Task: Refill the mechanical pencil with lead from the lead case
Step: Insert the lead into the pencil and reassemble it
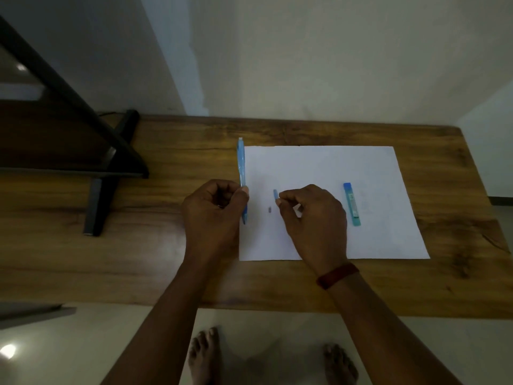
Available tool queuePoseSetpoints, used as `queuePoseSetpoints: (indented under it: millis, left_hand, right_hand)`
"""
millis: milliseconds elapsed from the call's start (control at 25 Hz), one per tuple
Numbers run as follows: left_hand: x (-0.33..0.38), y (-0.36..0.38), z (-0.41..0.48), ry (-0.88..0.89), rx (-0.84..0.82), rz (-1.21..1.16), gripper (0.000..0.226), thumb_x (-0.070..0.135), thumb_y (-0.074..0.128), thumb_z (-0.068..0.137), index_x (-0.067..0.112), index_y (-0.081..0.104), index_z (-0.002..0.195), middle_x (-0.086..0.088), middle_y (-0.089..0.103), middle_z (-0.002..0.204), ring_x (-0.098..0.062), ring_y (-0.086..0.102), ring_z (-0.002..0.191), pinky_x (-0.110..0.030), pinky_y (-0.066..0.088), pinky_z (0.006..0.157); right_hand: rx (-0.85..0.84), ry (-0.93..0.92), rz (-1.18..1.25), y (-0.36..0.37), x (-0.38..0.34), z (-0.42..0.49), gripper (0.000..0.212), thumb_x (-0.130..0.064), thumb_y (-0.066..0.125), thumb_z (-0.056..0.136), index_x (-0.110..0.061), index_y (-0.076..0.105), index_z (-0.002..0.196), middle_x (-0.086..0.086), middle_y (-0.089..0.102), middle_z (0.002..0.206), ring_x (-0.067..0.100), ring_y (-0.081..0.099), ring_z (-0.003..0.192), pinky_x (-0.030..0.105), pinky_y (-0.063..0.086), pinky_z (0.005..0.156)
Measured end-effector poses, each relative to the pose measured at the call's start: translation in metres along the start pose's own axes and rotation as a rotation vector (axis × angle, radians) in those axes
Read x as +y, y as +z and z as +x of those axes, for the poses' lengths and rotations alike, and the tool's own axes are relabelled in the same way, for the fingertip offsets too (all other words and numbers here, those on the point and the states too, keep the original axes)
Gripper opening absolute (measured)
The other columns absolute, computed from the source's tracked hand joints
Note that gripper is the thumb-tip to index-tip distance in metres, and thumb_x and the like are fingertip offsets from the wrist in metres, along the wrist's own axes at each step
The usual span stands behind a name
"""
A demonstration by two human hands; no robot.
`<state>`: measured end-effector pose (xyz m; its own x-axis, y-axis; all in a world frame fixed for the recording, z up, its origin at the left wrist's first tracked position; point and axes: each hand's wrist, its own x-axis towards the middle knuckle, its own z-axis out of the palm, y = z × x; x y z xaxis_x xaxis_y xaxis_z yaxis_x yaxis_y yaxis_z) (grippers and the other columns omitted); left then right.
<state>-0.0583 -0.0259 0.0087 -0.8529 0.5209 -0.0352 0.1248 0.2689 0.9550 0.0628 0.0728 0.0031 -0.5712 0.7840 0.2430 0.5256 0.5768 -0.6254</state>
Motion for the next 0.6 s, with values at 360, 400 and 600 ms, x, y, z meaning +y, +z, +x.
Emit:
queuePoseSetpoints:
  millis: [360,400,600]
  left_hand:
    - [-0.007,-0.011,0.005,0.133,-0.063,0.072,0.002,0.019,0.071,0.084,0.019,0.069,0.085,0.014,0.066,0.075,-0.002,0.064,0.070,-0.012,0.053,0.062]
    - [-0.007,-0.012,0.005,0.148,-0.076,0.086,0.003,0.019,0.071,0.084,0.018,0.070,0.085,0.014,0.066,0.074,-0.001,0.064,0.070,-0.010,0.052,0.062]
    - [-0.009,-0.016,0.006,0.192,-0.130,0.150,0.004,0.020,0.072,0.082,0.017,0.071,0.085,0.015,0.064,0.073,-0.001,0.064,0.073,-0.006,0.049,0.063]
  right_hand:
    - [-0.105,-0.007,-0.150,0.012,-0.010,-0.001,0.023,-0.033,0.066,0.087,-0.011,0.073,0.091,0.007,0.070,0.082,0.014,0.057,0.074,0.022,0.039,0.071]
    - [-0.103,-0.007,-0.154,0.012,-0.011,-0.001,0.020,-0.030,0.066,0.086,-0.011,0.073,0.089,0.007,0.070,0.080,0.013,0.055,0.072,0.022,0.039,0.070]
    - [-0.060,0.083,0.049,0.008,-0.014,0.008,0.010,-0.022,0.072,0.080,-0.016,0.069,0.073,-0.005,0.067,0.069,0.004,0.055,0.060,0.011,0.043,0.065]
